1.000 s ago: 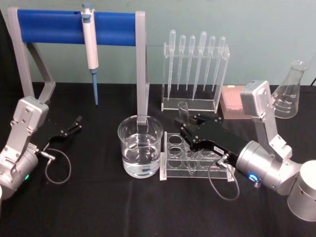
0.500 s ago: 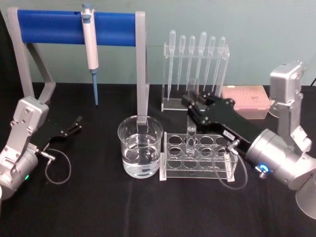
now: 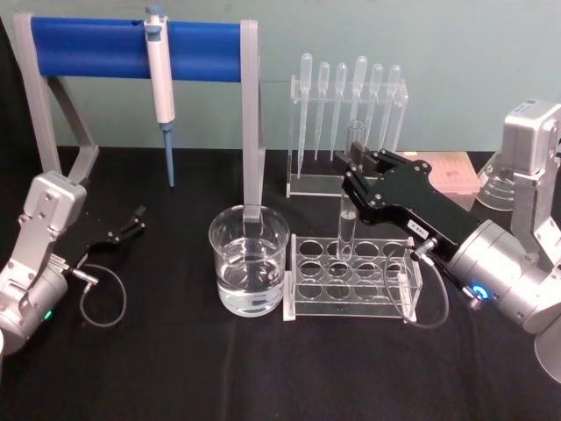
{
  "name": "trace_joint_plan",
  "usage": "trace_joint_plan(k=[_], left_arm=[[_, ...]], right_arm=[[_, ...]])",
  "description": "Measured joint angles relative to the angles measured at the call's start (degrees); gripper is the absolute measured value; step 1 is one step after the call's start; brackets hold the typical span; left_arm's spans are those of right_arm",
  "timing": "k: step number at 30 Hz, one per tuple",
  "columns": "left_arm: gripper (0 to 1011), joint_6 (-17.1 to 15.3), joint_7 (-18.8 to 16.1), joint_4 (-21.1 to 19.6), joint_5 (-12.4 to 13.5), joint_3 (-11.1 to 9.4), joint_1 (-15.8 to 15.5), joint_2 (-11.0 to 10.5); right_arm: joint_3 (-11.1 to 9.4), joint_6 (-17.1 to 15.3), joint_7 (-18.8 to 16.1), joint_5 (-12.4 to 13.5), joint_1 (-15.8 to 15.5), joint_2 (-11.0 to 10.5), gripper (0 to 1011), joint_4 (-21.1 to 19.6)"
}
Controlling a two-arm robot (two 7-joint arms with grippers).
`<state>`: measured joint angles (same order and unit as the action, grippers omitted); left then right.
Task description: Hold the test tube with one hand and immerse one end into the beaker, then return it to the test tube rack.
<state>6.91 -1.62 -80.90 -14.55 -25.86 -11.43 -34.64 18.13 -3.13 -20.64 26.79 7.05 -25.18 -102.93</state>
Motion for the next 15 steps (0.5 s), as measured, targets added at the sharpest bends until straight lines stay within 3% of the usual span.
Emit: trace_joint_plan(k=[15], left_arm=[[1000, 0.0, 0.0, 0.0, 0.0, 0.0, 0.0, 0.0]], right_arm=[[0.0, -0.1, 0.0, 0.0, 0.1, 0.0, 226, 0.1]])
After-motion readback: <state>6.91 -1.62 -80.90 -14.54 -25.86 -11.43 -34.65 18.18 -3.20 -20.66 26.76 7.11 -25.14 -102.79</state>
